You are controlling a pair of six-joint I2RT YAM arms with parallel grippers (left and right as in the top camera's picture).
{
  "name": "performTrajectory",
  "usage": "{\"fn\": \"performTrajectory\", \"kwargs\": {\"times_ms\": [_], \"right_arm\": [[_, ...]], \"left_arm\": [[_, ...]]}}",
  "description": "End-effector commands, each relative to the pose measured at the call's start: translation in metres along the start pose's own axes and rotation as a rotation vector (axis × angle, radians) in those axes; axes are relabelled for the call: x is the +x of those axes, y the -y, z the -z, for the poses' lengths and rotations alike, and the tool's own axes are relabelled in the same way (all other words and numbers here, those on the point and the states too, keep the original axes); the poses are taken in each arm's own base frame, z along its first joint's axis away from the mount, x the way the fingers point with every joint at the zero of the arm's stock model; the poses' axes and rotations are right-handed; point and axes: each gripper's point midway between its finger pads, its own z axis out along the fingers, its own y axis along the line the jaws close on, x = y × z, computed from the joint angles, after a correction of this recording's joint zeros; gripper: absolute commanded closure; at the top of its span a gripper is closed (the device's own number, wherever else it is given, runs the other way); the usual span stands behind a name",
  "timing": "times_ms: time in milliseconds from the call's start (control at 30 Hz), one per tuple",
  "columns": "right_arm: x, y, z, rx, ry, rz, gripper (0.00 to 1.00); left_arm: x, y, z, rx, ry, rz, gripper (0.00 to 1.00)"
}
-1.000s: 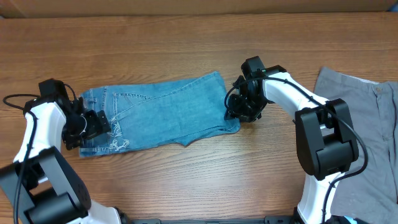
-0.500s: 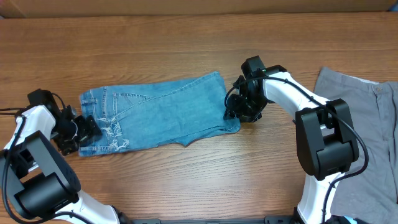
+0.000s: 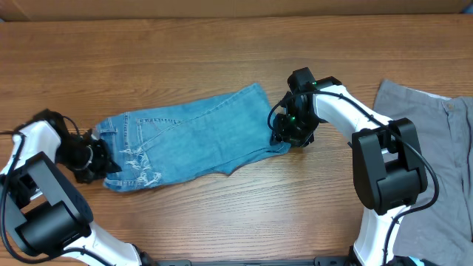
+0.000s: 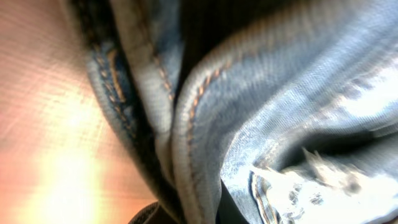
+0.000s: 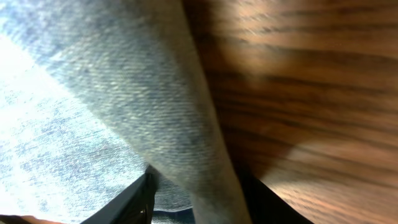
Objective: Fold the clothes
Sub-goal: 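Lift the left end with the left gripper and fold it rightward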
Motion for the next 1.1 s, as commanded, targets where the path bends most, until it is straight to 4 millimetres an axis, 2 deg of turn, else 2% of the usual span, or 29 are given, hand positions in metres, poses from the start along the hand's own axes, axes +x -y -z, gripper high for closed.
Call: {"fn": "performTrajectory", "kwargs": {"times_ms": [0, 33, 67, 100, 167, 267, 300, 400, 467, 700, 767, 800, 867, 900, 933, 967, 1000, 1033, 1067], "right_arm": [[-0.007, -0.008, 0.039, -0.003, 0.114, 0.022, 0.51], [-0.008, -0.01, 0.047, -0.01, 0.134, 0.026, 0.5], [-0.009, -0.014, 0.064, -0.023, 0.179, 0.035, 0.49], [-0.009, -0.015, 0.073, -0.03, 0.203, 0.038, 0.48], [-0.01, -0.016, 0.086, -0.039, 0.238, 0.04, 0.45], [-0.011, -0.016, 0.098, -0.048, 0.27, 0.04, 0.42], [-0.011, -0.015, 0.103, -0.054, 0.281, 0.033, 0.42], [-0.01, -0.012, 0.104, -0.058, 0.275, 0.021, 0.42], [-0.01, -0.011, 0.104, -0.057, 0.272, 0.018, 0.42], [-0.011, -0.011, 0.104, -0.057, 0.276, 0.02, 0.42], [-0.012, -0.012, 0.105, -0.06, 0.282, 0.023, 0.41], [-0.012, -0.012, 0.105, -0.06, 0.283, 0.023, 0.41], [-0.012, -0.012, 0.105, -0.06, 0.282, 0.023, 0.41], [-0.012, -0.012, 0.105, -0.06, 0.282, 0.023, 0.4], [-0.012, -0.011, 0.105, -0.059, 0.282, 0.023, 0.4], [-0.012, -0.011, 0.105, -0.059, 0.282, 0.023, 0.39], [-0.012, -0.012, 0.105, -0.06, 0.283, 0.023, 0.37], [-0.013, -0.012, 0.105, -0.06, 0.285, 0.024, 0.36], [-0.013, -0.012, 0.105, -0.061, 0.286, 0.024, 0.35]], "left_arm": [[-0.023, 0.019, 0.112, -0.059, 0.248, -0.059, 0.96], [-0.023, 0.026, 0.129, -0.06, 0.285, -0.075, 0.96], [-0.02, 0.044, 0.165, -0.062, 0.368, -0.115, 0.96], [-0.018, 0.055, 0.181, -0.061, 0.409, -0.14, 0.96], [-0.014, 0.077, 0.202, -0.054, 0.47, -0.182, 0.96], [-0.005, 0.11, 0.209, -0.04, 0.502, -0.26, 0.96], [0.001, 0.131, 0.2, -0.042, 0.486, -0.305, 0.96], [0.003, 0.149, 0.174, -0.125, 0.453, -0.325, 0.96], [0.002, 0.164, 0.146, -0.191, 0.422, -0.337, 0.94], [-0.002, 0.223, 0.07, -0.168, 0.34, -0.326, 0.91], [0.002, 0.243, 0.042, -0.159, 0.303, -0.351, 0.89], [0.005, 0.249, 0.031, -0.162, 0.287, -0.36, 0.86], [0.016, 0.259, 0.005, -0.185, 0.238, -0.391, 0.86], [0.019, 0.261, -0.002, -0.193, 0.223, -0.403, 0.86], [0.024, 0.263, -0.007, -0.2, 0.213, -0.417, 0.8], [0.025, 0.265, -0.008, -0.2, 0.214, -0.422, 0.62], [0.025, 0.269, -0.007, -0.192, 0.219, -0.429, 0.18], [0.025, 0.271, -0.003, -0.184, 0.226, -0.432, 0.0], [0.025, 0.273, 0.002, -0.178, 0.231, -0.431, 0.0]]}}
